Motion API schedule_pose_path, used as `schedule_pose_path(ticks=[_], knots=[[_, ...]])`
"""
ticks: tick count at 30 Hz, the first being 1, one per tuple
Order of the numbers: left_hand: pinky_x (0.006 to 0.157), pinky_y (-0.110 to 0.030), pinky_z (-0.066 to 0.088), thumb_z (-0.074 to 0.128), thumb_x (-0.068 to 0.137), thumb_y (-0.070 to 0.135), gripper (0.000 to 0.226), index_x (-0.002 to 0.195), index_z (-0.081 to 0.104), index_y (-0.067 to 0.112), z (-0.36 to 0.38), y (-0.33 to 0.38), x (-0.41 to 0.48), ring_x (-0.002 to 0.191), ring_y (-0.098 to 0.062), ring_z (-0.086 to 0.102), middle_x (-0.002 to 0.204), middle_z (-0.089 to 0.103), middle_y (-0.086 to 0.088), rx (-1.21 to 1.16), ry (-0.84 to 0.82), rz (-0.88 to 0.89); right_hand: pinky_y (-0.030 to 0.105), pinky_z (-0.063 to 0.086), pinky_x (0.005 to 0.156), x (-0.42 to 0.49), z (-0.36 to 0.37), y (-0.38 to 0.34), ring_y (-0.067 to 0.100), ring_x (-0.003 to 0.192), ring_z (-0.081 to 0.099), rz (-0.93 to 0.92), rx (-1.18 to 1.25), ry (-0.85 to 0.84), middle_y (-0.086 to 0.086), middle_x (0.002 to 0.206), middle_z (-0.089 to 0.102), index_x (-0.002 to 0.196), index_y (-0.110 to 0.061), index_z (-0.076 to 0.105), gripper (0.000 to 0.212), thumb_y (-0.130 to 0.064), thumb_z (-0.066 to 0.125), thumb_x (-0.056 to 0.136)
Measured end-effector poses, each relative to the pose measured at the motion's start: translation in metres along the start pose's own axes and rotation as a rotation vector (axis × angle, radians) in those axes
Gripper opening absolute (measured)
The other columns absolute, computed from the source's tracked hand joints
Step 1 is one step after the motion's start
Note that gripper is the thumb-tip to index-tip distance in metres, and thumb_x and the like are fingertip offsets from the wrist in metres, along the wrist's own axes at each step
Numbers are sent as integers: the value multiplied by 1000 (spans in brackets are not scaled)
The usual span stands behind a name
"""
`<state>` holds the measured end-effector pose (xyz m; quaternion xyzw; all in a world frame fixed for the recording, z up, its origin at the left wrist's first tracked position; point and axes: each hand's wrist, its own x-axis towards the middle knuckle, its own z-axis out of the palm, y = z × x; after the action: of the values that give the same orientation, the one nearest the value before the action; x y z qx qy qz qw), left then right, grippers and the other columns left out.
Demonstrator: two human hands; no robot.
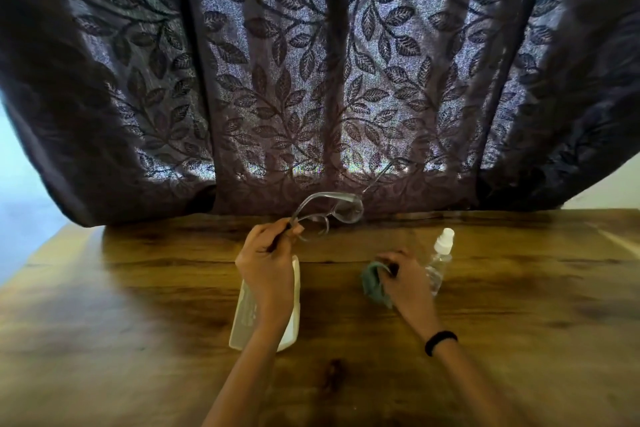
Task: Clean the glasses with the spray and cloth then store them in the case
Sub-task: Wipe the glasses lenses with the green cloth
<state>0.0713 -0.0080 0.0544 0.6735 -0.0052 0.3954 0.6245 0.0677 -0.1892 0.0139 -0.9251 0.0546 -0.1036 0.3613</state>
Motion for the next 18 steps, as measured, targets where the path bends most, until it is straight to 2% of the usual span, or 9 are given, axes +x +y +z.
schedule_pose_path(ticks=[2,3,4,6,9,13,15,16,18], knots=[[60,-4,45,71,69,-10,30,90,67,12,0,-1,-1,69,7,62,74,63,4,-8,-9,-13,28,43,92,-5,-3,1,21,108,53,91,104,-197,9,124,53,121,-15,55,40,-4,62,83],[61,-4,45,71,69,-10,29,90,67,10,0,-1,-1,69,7,62,75,63,3,-15,-14,-24,33,46,93,-6,-6,-2,20,107,53,142,290,-238,7,123,54,121,-17,54,42,-5,63,82],[61,-4,46,71,69,-9,28,90,68,9,0,-1,-1,70,7,63,76,64,2,-19,-19,-31,34,48,90,-7,-10,-7,17,105,55,179,509,-222,6,121,57,119,-20,55,40,-6,64,82],[61,-5,46,72,69,-6,26,89,68,11,-1,-2,-2,71,6,63,76,65,3,-23,-30,-41,25,47,82,-1,-19,-16,15,107,55,193,795,-60,4,117,61,117,-19,58,35,-10,64,83],[61,-6,47,72,71,-2,24,85,68,17,-1,-3,-2,70,6,63,76,65,8,-48,-44,-65,21,47,76,16,-33,-28,14,103,57,110,864,55,5,114,61,118,-16,59,32,-15,61,86],[69,-20,55,69,77,5,23,81,67,28,-2,-6,-3,73,-5,68,79,71,-3,-92,-105,-169,14,50,60,32,-40,-38,5,74,60,57,941,27,0,89,65,112,-5,61,26,-9,59,86],[74,-29,56,67,79,7,22,93,66,23,-4,-8,-1,78,-10,68,89,72,-10,-110,-220,-241,12,49,55,35,-42,-39,2,65,59,41,925,77,0,80,65,104,-1,64,20,-7,61,85],[78,-30,56,66,78,6,29,103,63,21,-6,-8,0,83,-9,67,97,71,-10,-119,-276,-278,12,50,56,35,-44,-40,4,65,58,29,902,109,0,78,65,99,-2,66,16,-7,62,84],[89,-22,51,68,76,5,57,126,46,21,-10,-9,1,106,-7,59,120,60,-6,-124,-324,-294,16,52,61,35,-48,-42,10,69,58,-1,854,165,2,76,65,91,-9,67,8,-8,63,84]])
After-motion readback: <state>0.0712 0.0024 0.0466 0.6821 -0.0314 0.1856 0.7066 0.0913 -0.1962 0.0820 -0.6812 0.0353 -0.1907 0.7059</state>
